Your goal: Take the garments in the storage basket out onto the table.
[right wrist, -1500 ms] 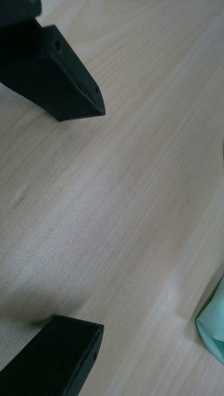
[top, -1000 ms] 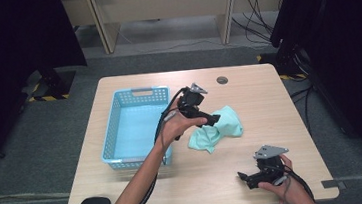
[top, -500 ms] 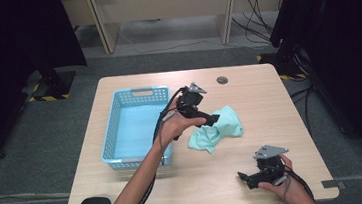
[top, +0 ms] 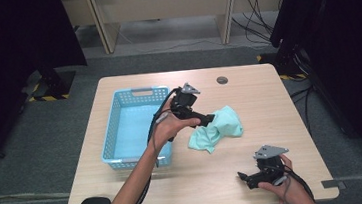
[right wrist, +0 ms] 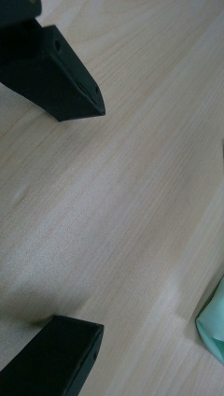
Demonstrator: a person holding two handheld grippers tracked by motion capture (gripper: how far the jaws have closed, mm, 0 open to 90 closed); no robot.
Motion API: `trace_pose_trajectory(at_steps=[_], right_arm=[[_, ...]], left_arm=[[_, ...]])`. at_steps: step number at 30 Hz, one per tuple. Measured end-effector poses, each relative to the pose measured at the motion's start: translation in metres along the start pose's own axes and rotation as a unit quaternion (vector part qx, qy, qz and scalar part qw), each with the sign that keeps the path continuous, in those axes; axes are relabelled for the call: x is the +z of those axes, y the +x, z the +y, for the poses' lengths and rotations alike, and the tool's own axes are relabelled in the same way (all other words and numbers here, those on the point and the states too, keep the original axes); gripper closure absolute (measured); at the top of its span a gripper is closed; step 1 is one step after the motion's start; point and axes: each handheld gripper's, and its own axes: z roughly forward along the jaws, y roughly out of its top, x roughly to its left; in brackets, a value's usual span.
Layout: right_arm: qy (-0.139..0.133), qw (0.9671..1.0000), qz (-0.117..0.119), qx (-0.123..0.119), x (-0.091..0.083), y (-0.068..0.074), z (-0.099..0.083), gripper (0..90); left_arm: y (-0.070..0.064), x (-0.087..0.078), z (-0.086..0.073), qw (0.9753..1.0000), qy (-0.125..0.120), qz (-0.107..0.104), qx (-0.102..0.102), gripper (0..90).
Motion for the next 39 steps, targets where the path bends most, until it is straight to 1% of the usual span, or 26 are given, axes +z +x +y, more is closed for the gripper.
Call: trace_pose_trajectory(at_steps=[3,9,19,39], right_arm=[[0.000,1.0000,0.000,0.000,0.000,0.000,0.000,0.2],[0.000,1.0000,0.000,0.000,0.000,0.000,0.000,0.3],[0.000,1.0000,0.000,0.000,0.000,0.000,0.000,0.3],[0.000,1.0000,0.000,-0.001,0.000,0.000,0.000,0.3]], left_arm=[[0.002,-0.003,-0.003,1.0000,-0.002,-0.001,0.000,4.6],[0.005,-0.012,-0.007,0.9999,-0.012,-0.002,-0.008,4.6],[0.007,-0.027,-0.013,0.9997,-0.024,0.002,-0.008,4.6],[0.015,-0.055,-0.029,0.9987,-0.047,0.013,-0.015,4.4]])
